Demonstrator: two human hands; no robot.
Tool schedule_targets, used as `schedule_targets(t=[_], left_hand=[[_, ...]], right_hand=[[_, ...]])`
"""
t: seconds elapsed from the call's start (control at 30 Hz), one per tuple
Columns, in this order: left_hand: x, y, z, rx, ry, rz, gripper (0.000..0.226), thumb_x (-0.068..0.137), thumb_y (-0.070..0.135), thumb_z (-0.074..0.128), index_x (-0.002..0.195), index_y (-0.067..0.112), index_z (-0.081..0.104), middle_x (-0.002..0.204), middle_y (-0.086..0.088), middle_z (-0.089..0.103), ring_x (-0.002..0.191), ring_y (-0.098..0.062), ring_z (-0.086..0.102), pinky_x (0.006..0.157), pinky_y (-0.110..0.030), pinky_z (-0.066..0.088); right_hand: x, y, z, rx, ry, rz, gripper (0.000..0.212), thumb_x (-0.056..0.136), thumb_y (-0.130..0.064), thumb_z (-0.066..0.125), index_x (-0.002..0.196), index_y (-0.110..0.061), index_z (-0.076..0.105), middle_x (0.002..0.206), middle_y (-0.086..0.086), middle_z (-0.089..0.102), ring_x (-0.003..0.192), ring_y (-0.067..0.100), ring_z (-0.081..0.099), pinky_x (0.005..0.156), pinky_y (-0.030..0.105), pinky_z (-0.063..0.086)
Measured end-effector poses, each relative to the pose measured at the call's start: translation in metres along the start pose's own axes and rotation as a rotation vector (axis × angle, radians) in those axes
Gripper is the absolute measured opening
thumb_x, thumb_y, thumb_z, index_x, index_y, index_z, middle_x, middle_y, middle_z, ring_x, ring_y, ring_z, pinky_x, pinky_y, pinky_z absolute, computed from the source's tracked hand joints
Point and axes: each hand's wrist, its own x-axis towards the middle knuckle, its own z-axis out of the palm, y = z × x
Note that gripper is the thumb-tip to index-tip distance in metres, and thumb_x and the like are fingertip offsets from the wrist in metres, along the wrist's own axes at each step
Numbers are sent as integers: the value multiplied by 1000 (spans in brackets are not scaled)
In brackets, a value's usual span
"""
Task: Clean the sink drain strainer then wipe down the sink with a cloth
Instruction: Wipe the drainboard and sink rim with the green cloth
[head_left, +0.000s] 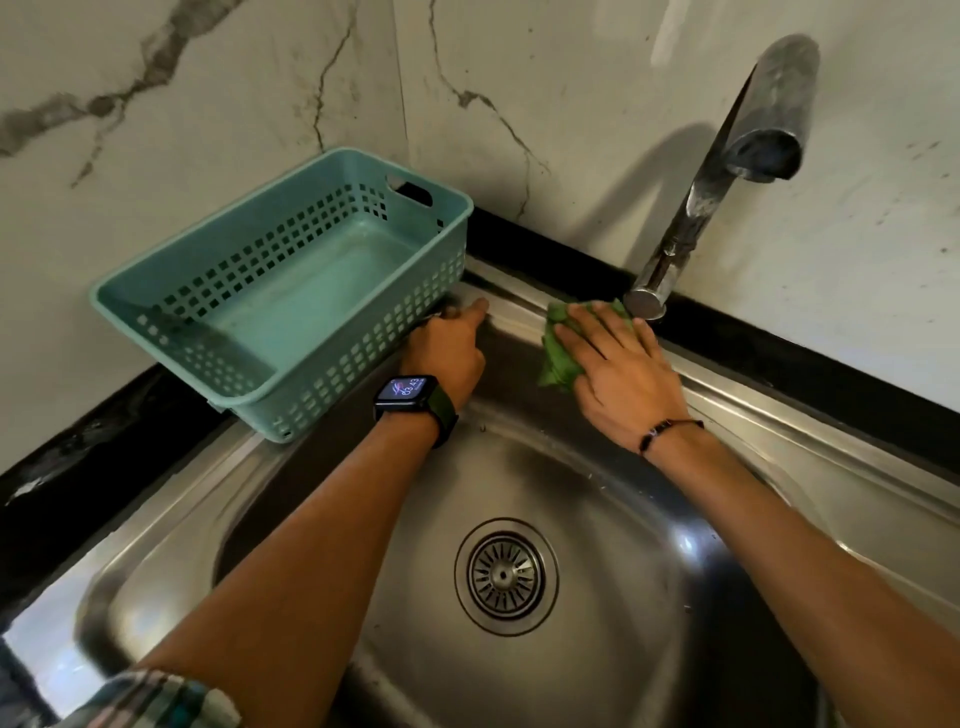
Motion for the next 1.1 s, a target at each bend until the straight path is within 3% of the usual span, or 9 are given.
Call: schedule_targets(t=[0.1,0.23,0.47,0.63,0.83,0.93,1.03,1.1], left_hand=[[2,-1,2,-23,-10,15,63,79,-1,41,138,24,39,130,-20,51,113,-41,51,95,-44,43],[2,-4,6,-17,-12,-16,62,80,0,43,140,16,35,141,-18,43,121,-38,47,100,-40,39],[7,-7,10,-33,48,-15,55,80,2,45,135,12,38,117,-24,58,103,-42,56,80,-42,46],[5,-7,5,-88,54,-38,53,78,-2,44,128,13,48,118,-22,61,102,-42,58,83,-41,48],[9,-11,3,-64,38,-67,44,77,-2,42,117,9,56,120,-22,60,108,-39,57,94,-42,46],[9,-9,1,-21,31,-54,39,78,-1,43,114,5,56,115,-25,61,101,-41,58,88,-44,48],[9,0,-5,11,25,-47,21,79,1,44,94,-6,57,102,-32,61,88,-44,59,76,-46,49],[8,11,-9,33,9,-55,20,83,4,44,90,-10,57,101,-34,61,90,-45,59,75,-46,48]], right_hand=[[-8,-3,1,-10,-5,52,58,86,-25,44,142,-23,29,153,0,26,142,25,17,115,46,5],[16,-22,6,5,12,64,55,91,-39,39,142,-21,30,154,-2,22,144,25,11,115,49,-1],[98,-54,11,-26,-92,-108,60,91,-49,37,145,-26,20,157,-6,12,145,23,6,115,50,2],[88,-55,8,-24,-64,-92,63,88,-39,47,144,-26,21,155,-5,18,144,22,10,115,48,6],[11,-5,-3,7,-36,-4,68,82,-23,50,143,-31,22,155,-10,17,144,16,9,115,47,8],[-58,40,-15,-36,-91,89,73,80,-24,55,144,-34,19,156,-11,14,145,15,8,115,48,7],[-124,79,-26,-2,-190,271,71,87,-30,52,144,-40,9,156,-15,4,145,11,-1,115,46,3],[-144,91,-32,89,-234,316,69,90,-29,50,143,-38,8,156,-13,1,144,11,-6,116,43,1]])
